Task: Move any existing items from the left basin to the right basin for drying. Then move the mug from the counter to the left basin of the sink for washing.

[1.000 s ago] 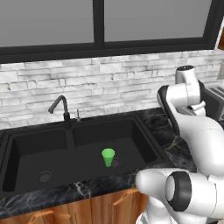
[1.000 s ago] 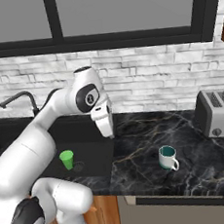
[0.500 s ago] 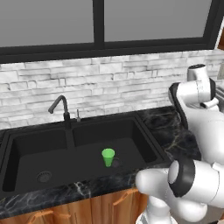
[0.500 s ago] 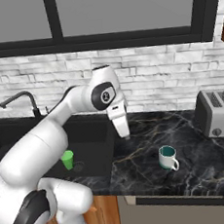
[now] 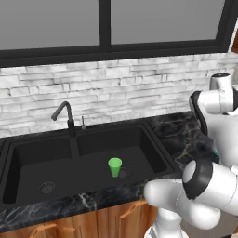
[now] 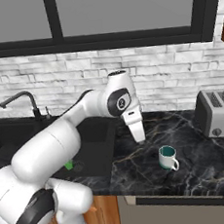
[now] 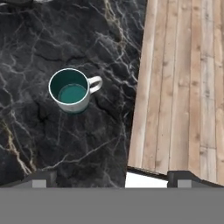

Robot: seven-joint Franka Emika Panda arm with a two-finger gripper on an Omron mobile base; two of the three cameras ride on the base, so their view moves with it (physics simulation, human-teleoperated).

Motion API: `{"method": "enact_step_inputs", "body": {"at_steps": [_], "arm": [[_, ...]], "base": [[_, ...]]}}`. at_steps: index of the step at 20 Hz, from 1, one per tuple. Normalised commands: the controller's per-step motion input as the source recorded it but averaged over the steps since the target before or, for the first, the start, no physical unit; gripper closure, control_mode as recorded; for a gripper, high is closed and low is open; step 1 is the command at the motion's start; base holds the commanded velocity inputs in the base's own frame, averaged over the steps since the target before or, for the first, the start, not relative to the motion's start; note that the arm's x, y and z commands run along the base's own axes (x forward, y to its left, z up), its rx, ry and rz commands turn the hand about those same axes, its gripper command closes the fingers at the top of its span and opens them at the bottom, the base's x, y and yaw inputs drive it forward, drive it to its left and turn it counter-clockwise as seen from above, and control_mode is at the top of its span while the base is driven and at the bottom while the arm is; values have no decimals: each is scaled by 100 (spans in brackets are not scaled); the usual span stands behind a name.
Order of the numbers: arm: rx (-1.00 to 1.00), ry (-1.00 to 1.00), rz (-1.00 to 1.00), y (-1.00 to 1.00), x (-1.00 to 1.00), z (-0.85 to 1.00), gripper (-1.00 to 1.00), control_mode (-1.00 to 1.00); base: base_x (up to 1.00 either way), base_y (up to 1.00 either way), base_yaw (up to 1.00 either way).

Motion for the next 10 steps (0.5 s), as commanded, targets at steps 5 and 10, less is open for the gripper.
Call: {"method": "enact_step_inputs", "body": {"at_steps": [5,10], "arm": [[7,-7,5,-36,0,-25,-100,-100],[5,-3,6,-31,10,-9,-100,-100]], "base": [[0,0,0],[0,0,0]]}}
